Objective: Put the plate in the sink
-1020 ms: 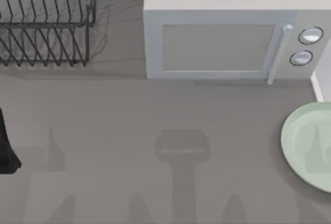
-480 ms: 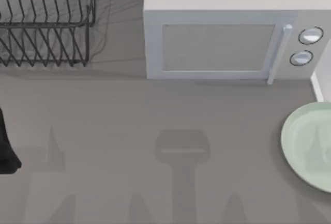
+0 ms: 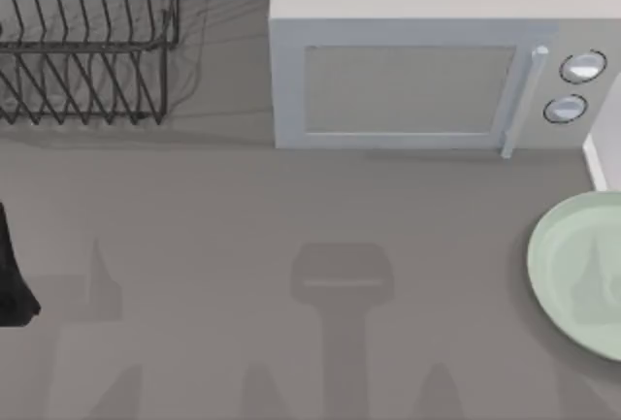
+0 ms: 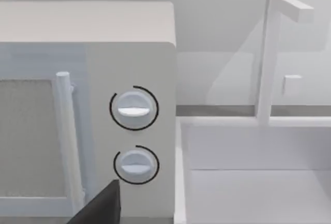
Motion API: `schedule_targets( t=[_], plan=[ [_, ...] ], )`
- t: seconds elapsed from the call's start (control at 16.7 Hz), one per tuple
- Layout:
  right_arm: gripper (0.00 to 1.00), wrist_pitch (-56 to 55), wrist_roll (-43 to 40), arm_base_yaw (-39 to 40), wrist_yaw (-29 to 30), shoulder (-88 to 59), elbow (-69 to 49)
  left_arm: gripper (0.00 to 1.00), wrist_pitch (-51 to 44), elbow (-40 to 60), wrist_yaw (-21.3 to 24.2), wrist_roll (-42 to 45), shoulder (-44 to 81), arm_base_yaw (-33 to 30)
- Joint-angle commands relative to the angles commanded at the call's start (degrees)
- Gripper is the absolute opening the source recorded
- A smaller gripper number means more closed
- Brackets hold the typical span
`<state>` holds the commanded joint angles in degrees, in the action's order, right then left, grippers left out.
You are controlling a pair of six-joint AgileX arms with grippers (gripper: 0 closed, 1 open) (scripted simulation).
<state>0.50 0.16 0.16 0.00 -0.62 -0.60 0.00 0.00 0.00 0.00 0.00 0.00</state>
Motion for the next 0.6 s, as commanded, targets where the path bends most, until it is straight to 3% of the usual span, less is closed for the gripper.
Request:
schedule_targets(
  t=[0.3, 0.6],
  plan=[
    [1.0, 8.73, 2.88, 2.77, 0.0, -12.14, -10.4, 1.0, 0.0, 0.0, 0.0, 0.0, 0.0, 0.0],
    [1.0, 23.91, 7.89, 7.59, 0.01, -36.9, -28.56, 1.0, 0.0, 0.0, 0.0, 0.0, 0.0, 0.0]
  ],
)
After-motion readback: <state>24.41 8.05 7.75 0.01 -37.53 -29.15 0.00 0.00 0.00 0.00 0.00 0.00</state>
